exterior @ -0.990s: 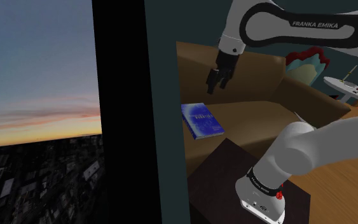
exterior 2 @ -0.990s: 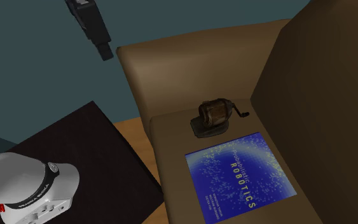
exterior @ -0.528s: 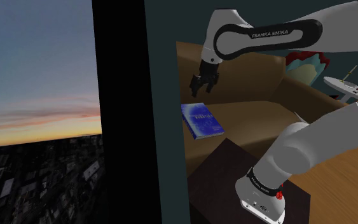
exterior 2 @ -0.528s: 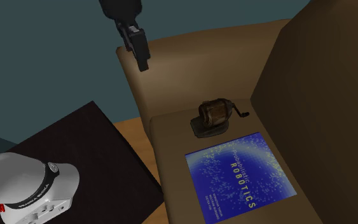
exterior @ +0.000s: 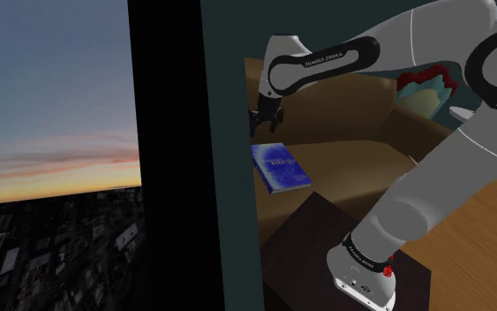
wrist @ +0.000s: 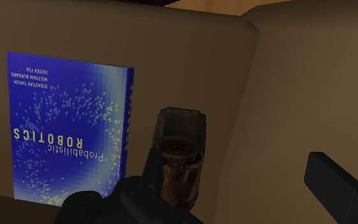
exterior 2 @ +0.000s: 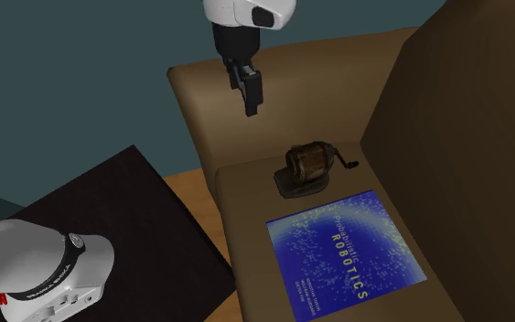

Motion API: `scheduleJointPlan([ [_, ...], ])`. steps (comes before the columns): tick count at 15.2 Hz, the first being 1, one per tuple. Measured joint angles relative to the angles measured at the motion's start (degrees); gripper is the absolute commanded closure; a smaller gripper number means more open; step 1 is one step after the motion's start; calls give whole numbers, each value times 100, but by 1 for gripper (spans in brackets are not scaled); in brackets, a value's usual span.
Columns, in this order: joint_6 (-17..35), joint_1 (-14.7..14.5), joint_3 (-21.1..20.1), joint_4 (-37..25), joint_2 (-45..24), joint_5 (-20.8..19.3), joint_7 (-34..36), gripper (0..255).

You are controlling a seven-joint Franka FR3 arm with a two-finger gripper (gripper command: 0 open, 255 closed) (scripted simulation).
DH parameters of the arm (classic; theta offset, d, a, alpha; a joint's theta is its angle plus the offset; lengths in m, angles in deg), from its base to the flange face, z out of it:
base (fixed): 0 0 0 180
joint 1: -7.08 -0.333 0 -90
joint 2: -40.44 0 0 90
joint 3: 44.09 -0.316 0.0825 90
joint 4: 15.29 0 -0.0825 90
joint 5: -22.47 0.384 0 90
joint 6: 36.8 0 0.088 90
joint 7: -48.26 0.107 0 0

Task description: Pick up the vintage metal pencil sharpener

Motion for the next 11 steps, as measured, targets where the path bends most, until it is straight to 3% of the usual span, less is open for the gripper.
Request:
scheduleJointPlan([
  [11, 889, 231, 278, -1443, -2284, -291, 721, 0],
])
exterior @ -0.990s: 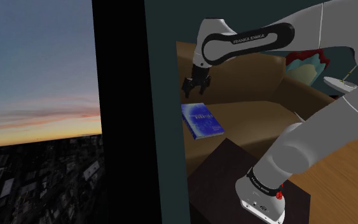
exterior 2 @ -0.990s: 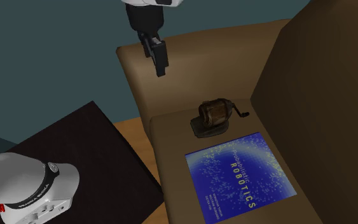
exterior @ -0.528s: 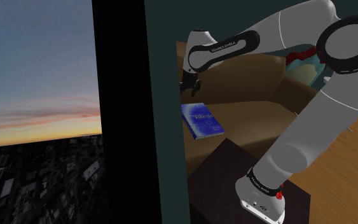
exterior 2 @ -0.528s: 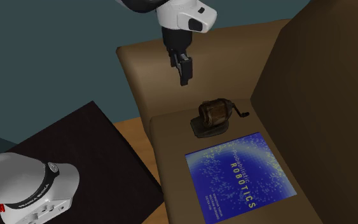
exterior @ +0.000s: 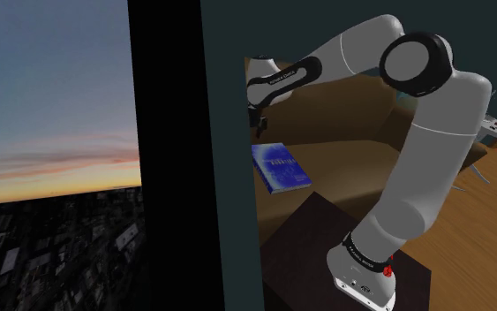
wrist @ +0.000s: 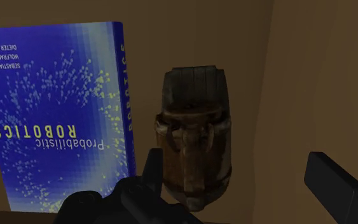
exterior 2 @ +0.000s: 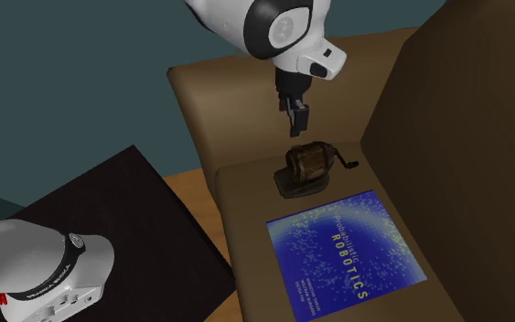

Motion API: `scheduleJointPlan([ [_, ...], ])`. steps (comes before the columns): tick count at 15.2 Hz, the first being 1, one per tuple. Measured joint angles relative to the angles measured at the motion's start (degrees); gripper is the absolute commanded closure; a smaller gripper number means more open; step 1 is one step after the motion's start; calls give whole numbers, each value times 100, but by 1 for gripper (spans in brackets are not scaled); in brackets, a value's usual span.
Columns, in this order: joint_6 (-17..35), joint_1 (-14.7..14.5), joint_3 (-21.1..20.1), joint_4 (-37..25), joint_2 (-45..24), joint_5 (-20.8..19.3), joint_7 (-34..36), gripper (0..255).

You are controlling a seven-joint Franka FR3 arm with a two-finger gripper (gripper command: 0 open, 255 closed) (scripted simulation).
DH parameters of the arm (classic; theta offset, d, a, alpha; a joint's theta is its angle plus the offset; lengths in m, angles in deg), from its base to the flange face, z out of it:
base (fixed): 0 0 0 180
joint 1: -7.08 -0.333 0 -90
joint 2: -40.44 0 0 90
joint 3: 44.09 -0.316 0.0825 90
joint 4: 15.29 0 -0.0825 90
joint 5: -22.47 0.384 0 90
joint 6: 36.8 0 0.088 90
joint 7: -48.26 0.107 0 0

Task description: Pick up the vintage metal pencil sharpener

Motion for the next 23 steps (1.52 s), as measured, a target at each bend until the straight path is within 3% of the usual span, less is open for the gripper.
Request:
scheduleJointPlan([
  [7, 104, 108, 210, -1391, -1455, 15, 321, 0],
  [13, 11, 271, 366, -2843, -2779, 125, 511, 0],
  [15, -204, 338, 403, -3581, -3287, 179, 551, 0],
  [23, 51, 362, 423, -3904, -3862, 192, 624, 0],
])
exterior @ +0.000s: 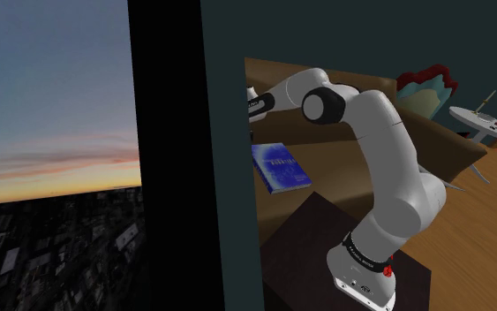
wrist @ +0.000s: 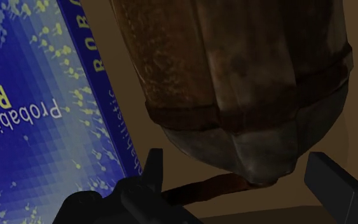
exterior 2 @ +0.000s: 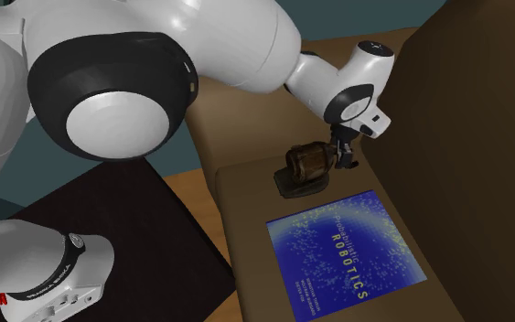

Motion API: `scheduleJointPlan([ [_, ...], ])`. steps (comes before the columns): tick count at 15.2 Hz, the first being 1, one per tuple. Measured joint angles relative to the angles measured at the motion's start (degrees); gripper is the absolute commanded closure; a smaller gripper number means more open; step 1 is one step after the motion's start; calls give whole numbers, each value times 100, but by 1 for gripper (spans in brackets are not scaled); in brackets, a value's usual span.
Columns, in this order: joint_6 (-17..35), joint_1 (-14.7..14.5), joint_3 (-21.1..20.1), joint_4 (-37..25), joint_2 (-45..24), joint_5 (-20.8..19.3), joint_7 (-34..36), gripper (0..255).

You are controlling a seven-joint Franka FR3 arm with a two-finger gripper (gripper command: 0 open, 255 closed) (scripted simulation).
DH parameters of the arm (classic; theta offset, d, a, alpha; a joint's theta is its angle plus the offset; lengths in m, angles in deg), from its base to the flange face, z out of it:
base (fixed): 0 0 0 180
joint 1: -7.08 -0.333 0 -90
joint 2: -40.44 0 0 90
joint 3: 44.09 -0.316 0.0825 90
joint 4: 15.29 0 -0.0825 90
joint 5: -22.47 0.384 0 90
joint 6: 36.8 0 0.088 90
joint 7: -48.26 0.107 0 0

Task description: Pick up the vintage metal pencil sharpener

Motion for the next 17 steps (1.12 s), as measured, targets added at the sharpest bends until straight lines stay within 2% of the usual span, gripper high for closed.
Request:
scheduleJointPlan([
  [1, 13, 0, 0, -15, -28, 0, 3, 255],
  [11, 14, 5, 2, -51, -58, 0, 0, 255],
  [17, -150, -7, -1, 108, 248, 1, -13, 255],
])
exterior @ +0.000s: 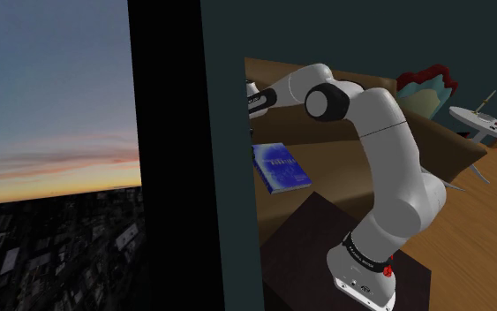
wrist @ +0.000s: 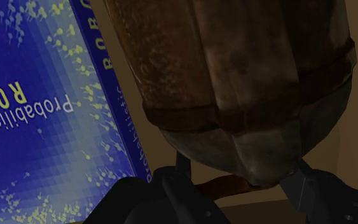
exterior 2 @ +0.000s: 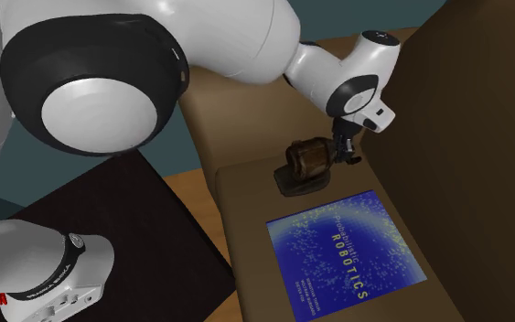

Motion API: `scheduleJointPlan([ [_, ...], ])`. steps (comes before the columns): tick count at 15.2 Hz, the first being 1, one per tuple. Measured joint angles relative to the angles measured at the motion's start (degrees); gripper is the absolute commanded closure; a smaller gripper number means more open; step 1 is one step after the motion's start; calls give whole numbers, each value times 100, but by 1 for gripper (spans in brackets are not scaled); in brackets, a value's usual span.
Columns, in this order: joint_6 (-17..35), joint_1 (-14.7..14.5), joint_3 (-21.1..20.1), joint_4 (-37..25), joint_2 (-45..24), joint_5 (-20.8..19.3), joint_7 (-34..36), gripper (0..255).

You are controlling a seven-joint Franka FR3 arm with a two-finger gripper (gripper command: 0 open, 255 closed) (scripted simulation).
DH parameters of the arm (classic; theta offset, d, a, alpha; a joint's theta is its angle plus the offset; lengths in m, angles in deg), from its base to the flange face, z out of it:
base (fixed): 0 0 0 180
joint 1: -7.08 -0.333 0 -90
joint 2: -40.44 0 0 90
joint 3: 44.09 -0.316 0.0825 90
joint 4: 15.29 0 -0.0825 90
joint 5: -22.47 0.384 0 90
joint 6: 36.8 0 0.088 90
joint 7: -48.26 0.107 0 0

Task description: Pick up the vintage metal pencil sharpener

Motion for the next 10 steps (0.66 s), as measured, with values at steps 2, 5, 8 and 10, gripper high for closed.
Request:
scheduleJointPlan([
  [2, -86, -4, -1, 0, 88, 2, -7, 255],
  [5, -236, 0, -2, -15, 224, 6, -29, 255],
  [8, -323, -5, -2, 87, 412, 4, -38, 255],
  [10, -408, -3, -3, 61, 474, 8, -51, 255],
])
